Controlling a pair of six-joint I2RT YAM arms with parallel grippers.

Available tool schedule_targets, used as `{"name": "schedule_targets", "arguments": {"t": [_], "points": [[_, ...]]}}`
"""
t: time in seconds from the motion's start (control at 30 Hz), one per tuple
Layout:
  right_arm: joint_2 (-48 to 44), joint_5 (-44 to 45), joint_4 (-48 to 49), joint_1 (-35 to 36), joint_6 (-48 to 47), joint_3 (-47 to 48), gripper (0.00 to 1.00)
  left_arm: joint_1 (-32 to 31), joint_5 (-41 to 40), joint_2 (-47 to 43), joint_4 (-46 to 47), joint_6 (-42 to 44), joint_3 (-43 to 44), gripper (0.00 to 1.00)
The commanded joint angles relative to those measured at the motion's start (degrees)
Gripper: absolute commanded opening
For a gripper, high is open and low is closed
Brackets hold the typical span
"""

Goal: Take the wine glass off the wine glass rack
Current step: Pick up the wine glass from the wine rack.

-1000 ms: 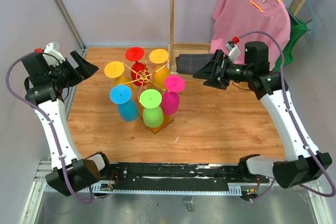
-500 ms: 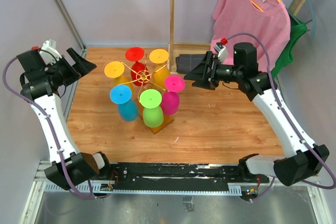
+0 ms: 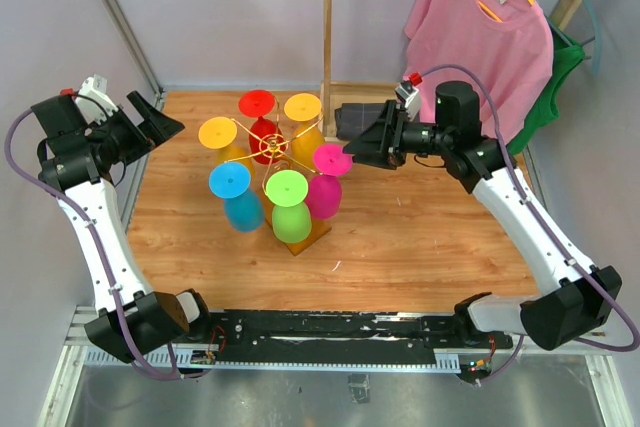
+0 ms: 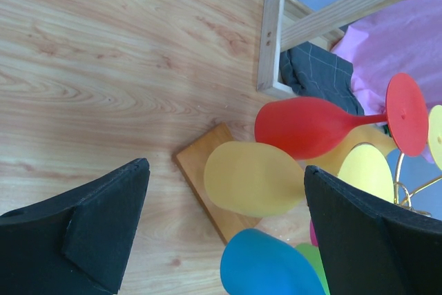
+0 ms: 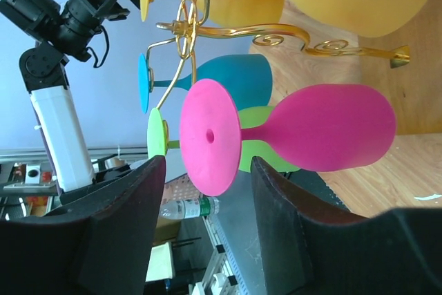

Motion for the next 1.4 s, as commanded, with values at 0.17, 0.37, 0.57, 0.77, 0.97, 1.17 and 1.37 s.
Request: {"name": "schedule_targets", "arguments": {"t": [0.17,0.37,0.57,0.77,0.97,1.17,1.37], "points": [[-0.02,-4.21,4.94,1.02,4.76,-3.12,0.49,0.52,1.31,-0.11,-0.18,-0.2,-0.17,0.99],[-0.38,-4.83,7.72,1.03,7.06,-5.32,0.4,0.52,1.25,-0.02,-0.18,0.08,-0.26,0.99],[-0.15,-5.75,8.15,1.01,7.33,-4.98,0.3,0.52,0.99,0.03,-0.18,0.11,-0.62,0.99],[0.23,-6.89,9.29,1.06,7.97,-5.11,0.19,0.52,0.62,-0.11,-0.18,0.26,-0.86,0.99],[0.1,-7.54,9.3,1.09,8.0,-5.8,0.04,0.52,0.36,-0.32,-0.18,0.37,-1.31,0.99],[-0.93,-7.73,10.6,1.15,9.21,-7.16,0.01,0.52,0.26,-0.57,-0.2,0.63,-1.84,0.99],[-1.92,-7.8,11.76,1.1,10.61,-8.15,0.01,0.54,0.3,-0.48,-0.12,0.64,-1.93,0.99]]}}
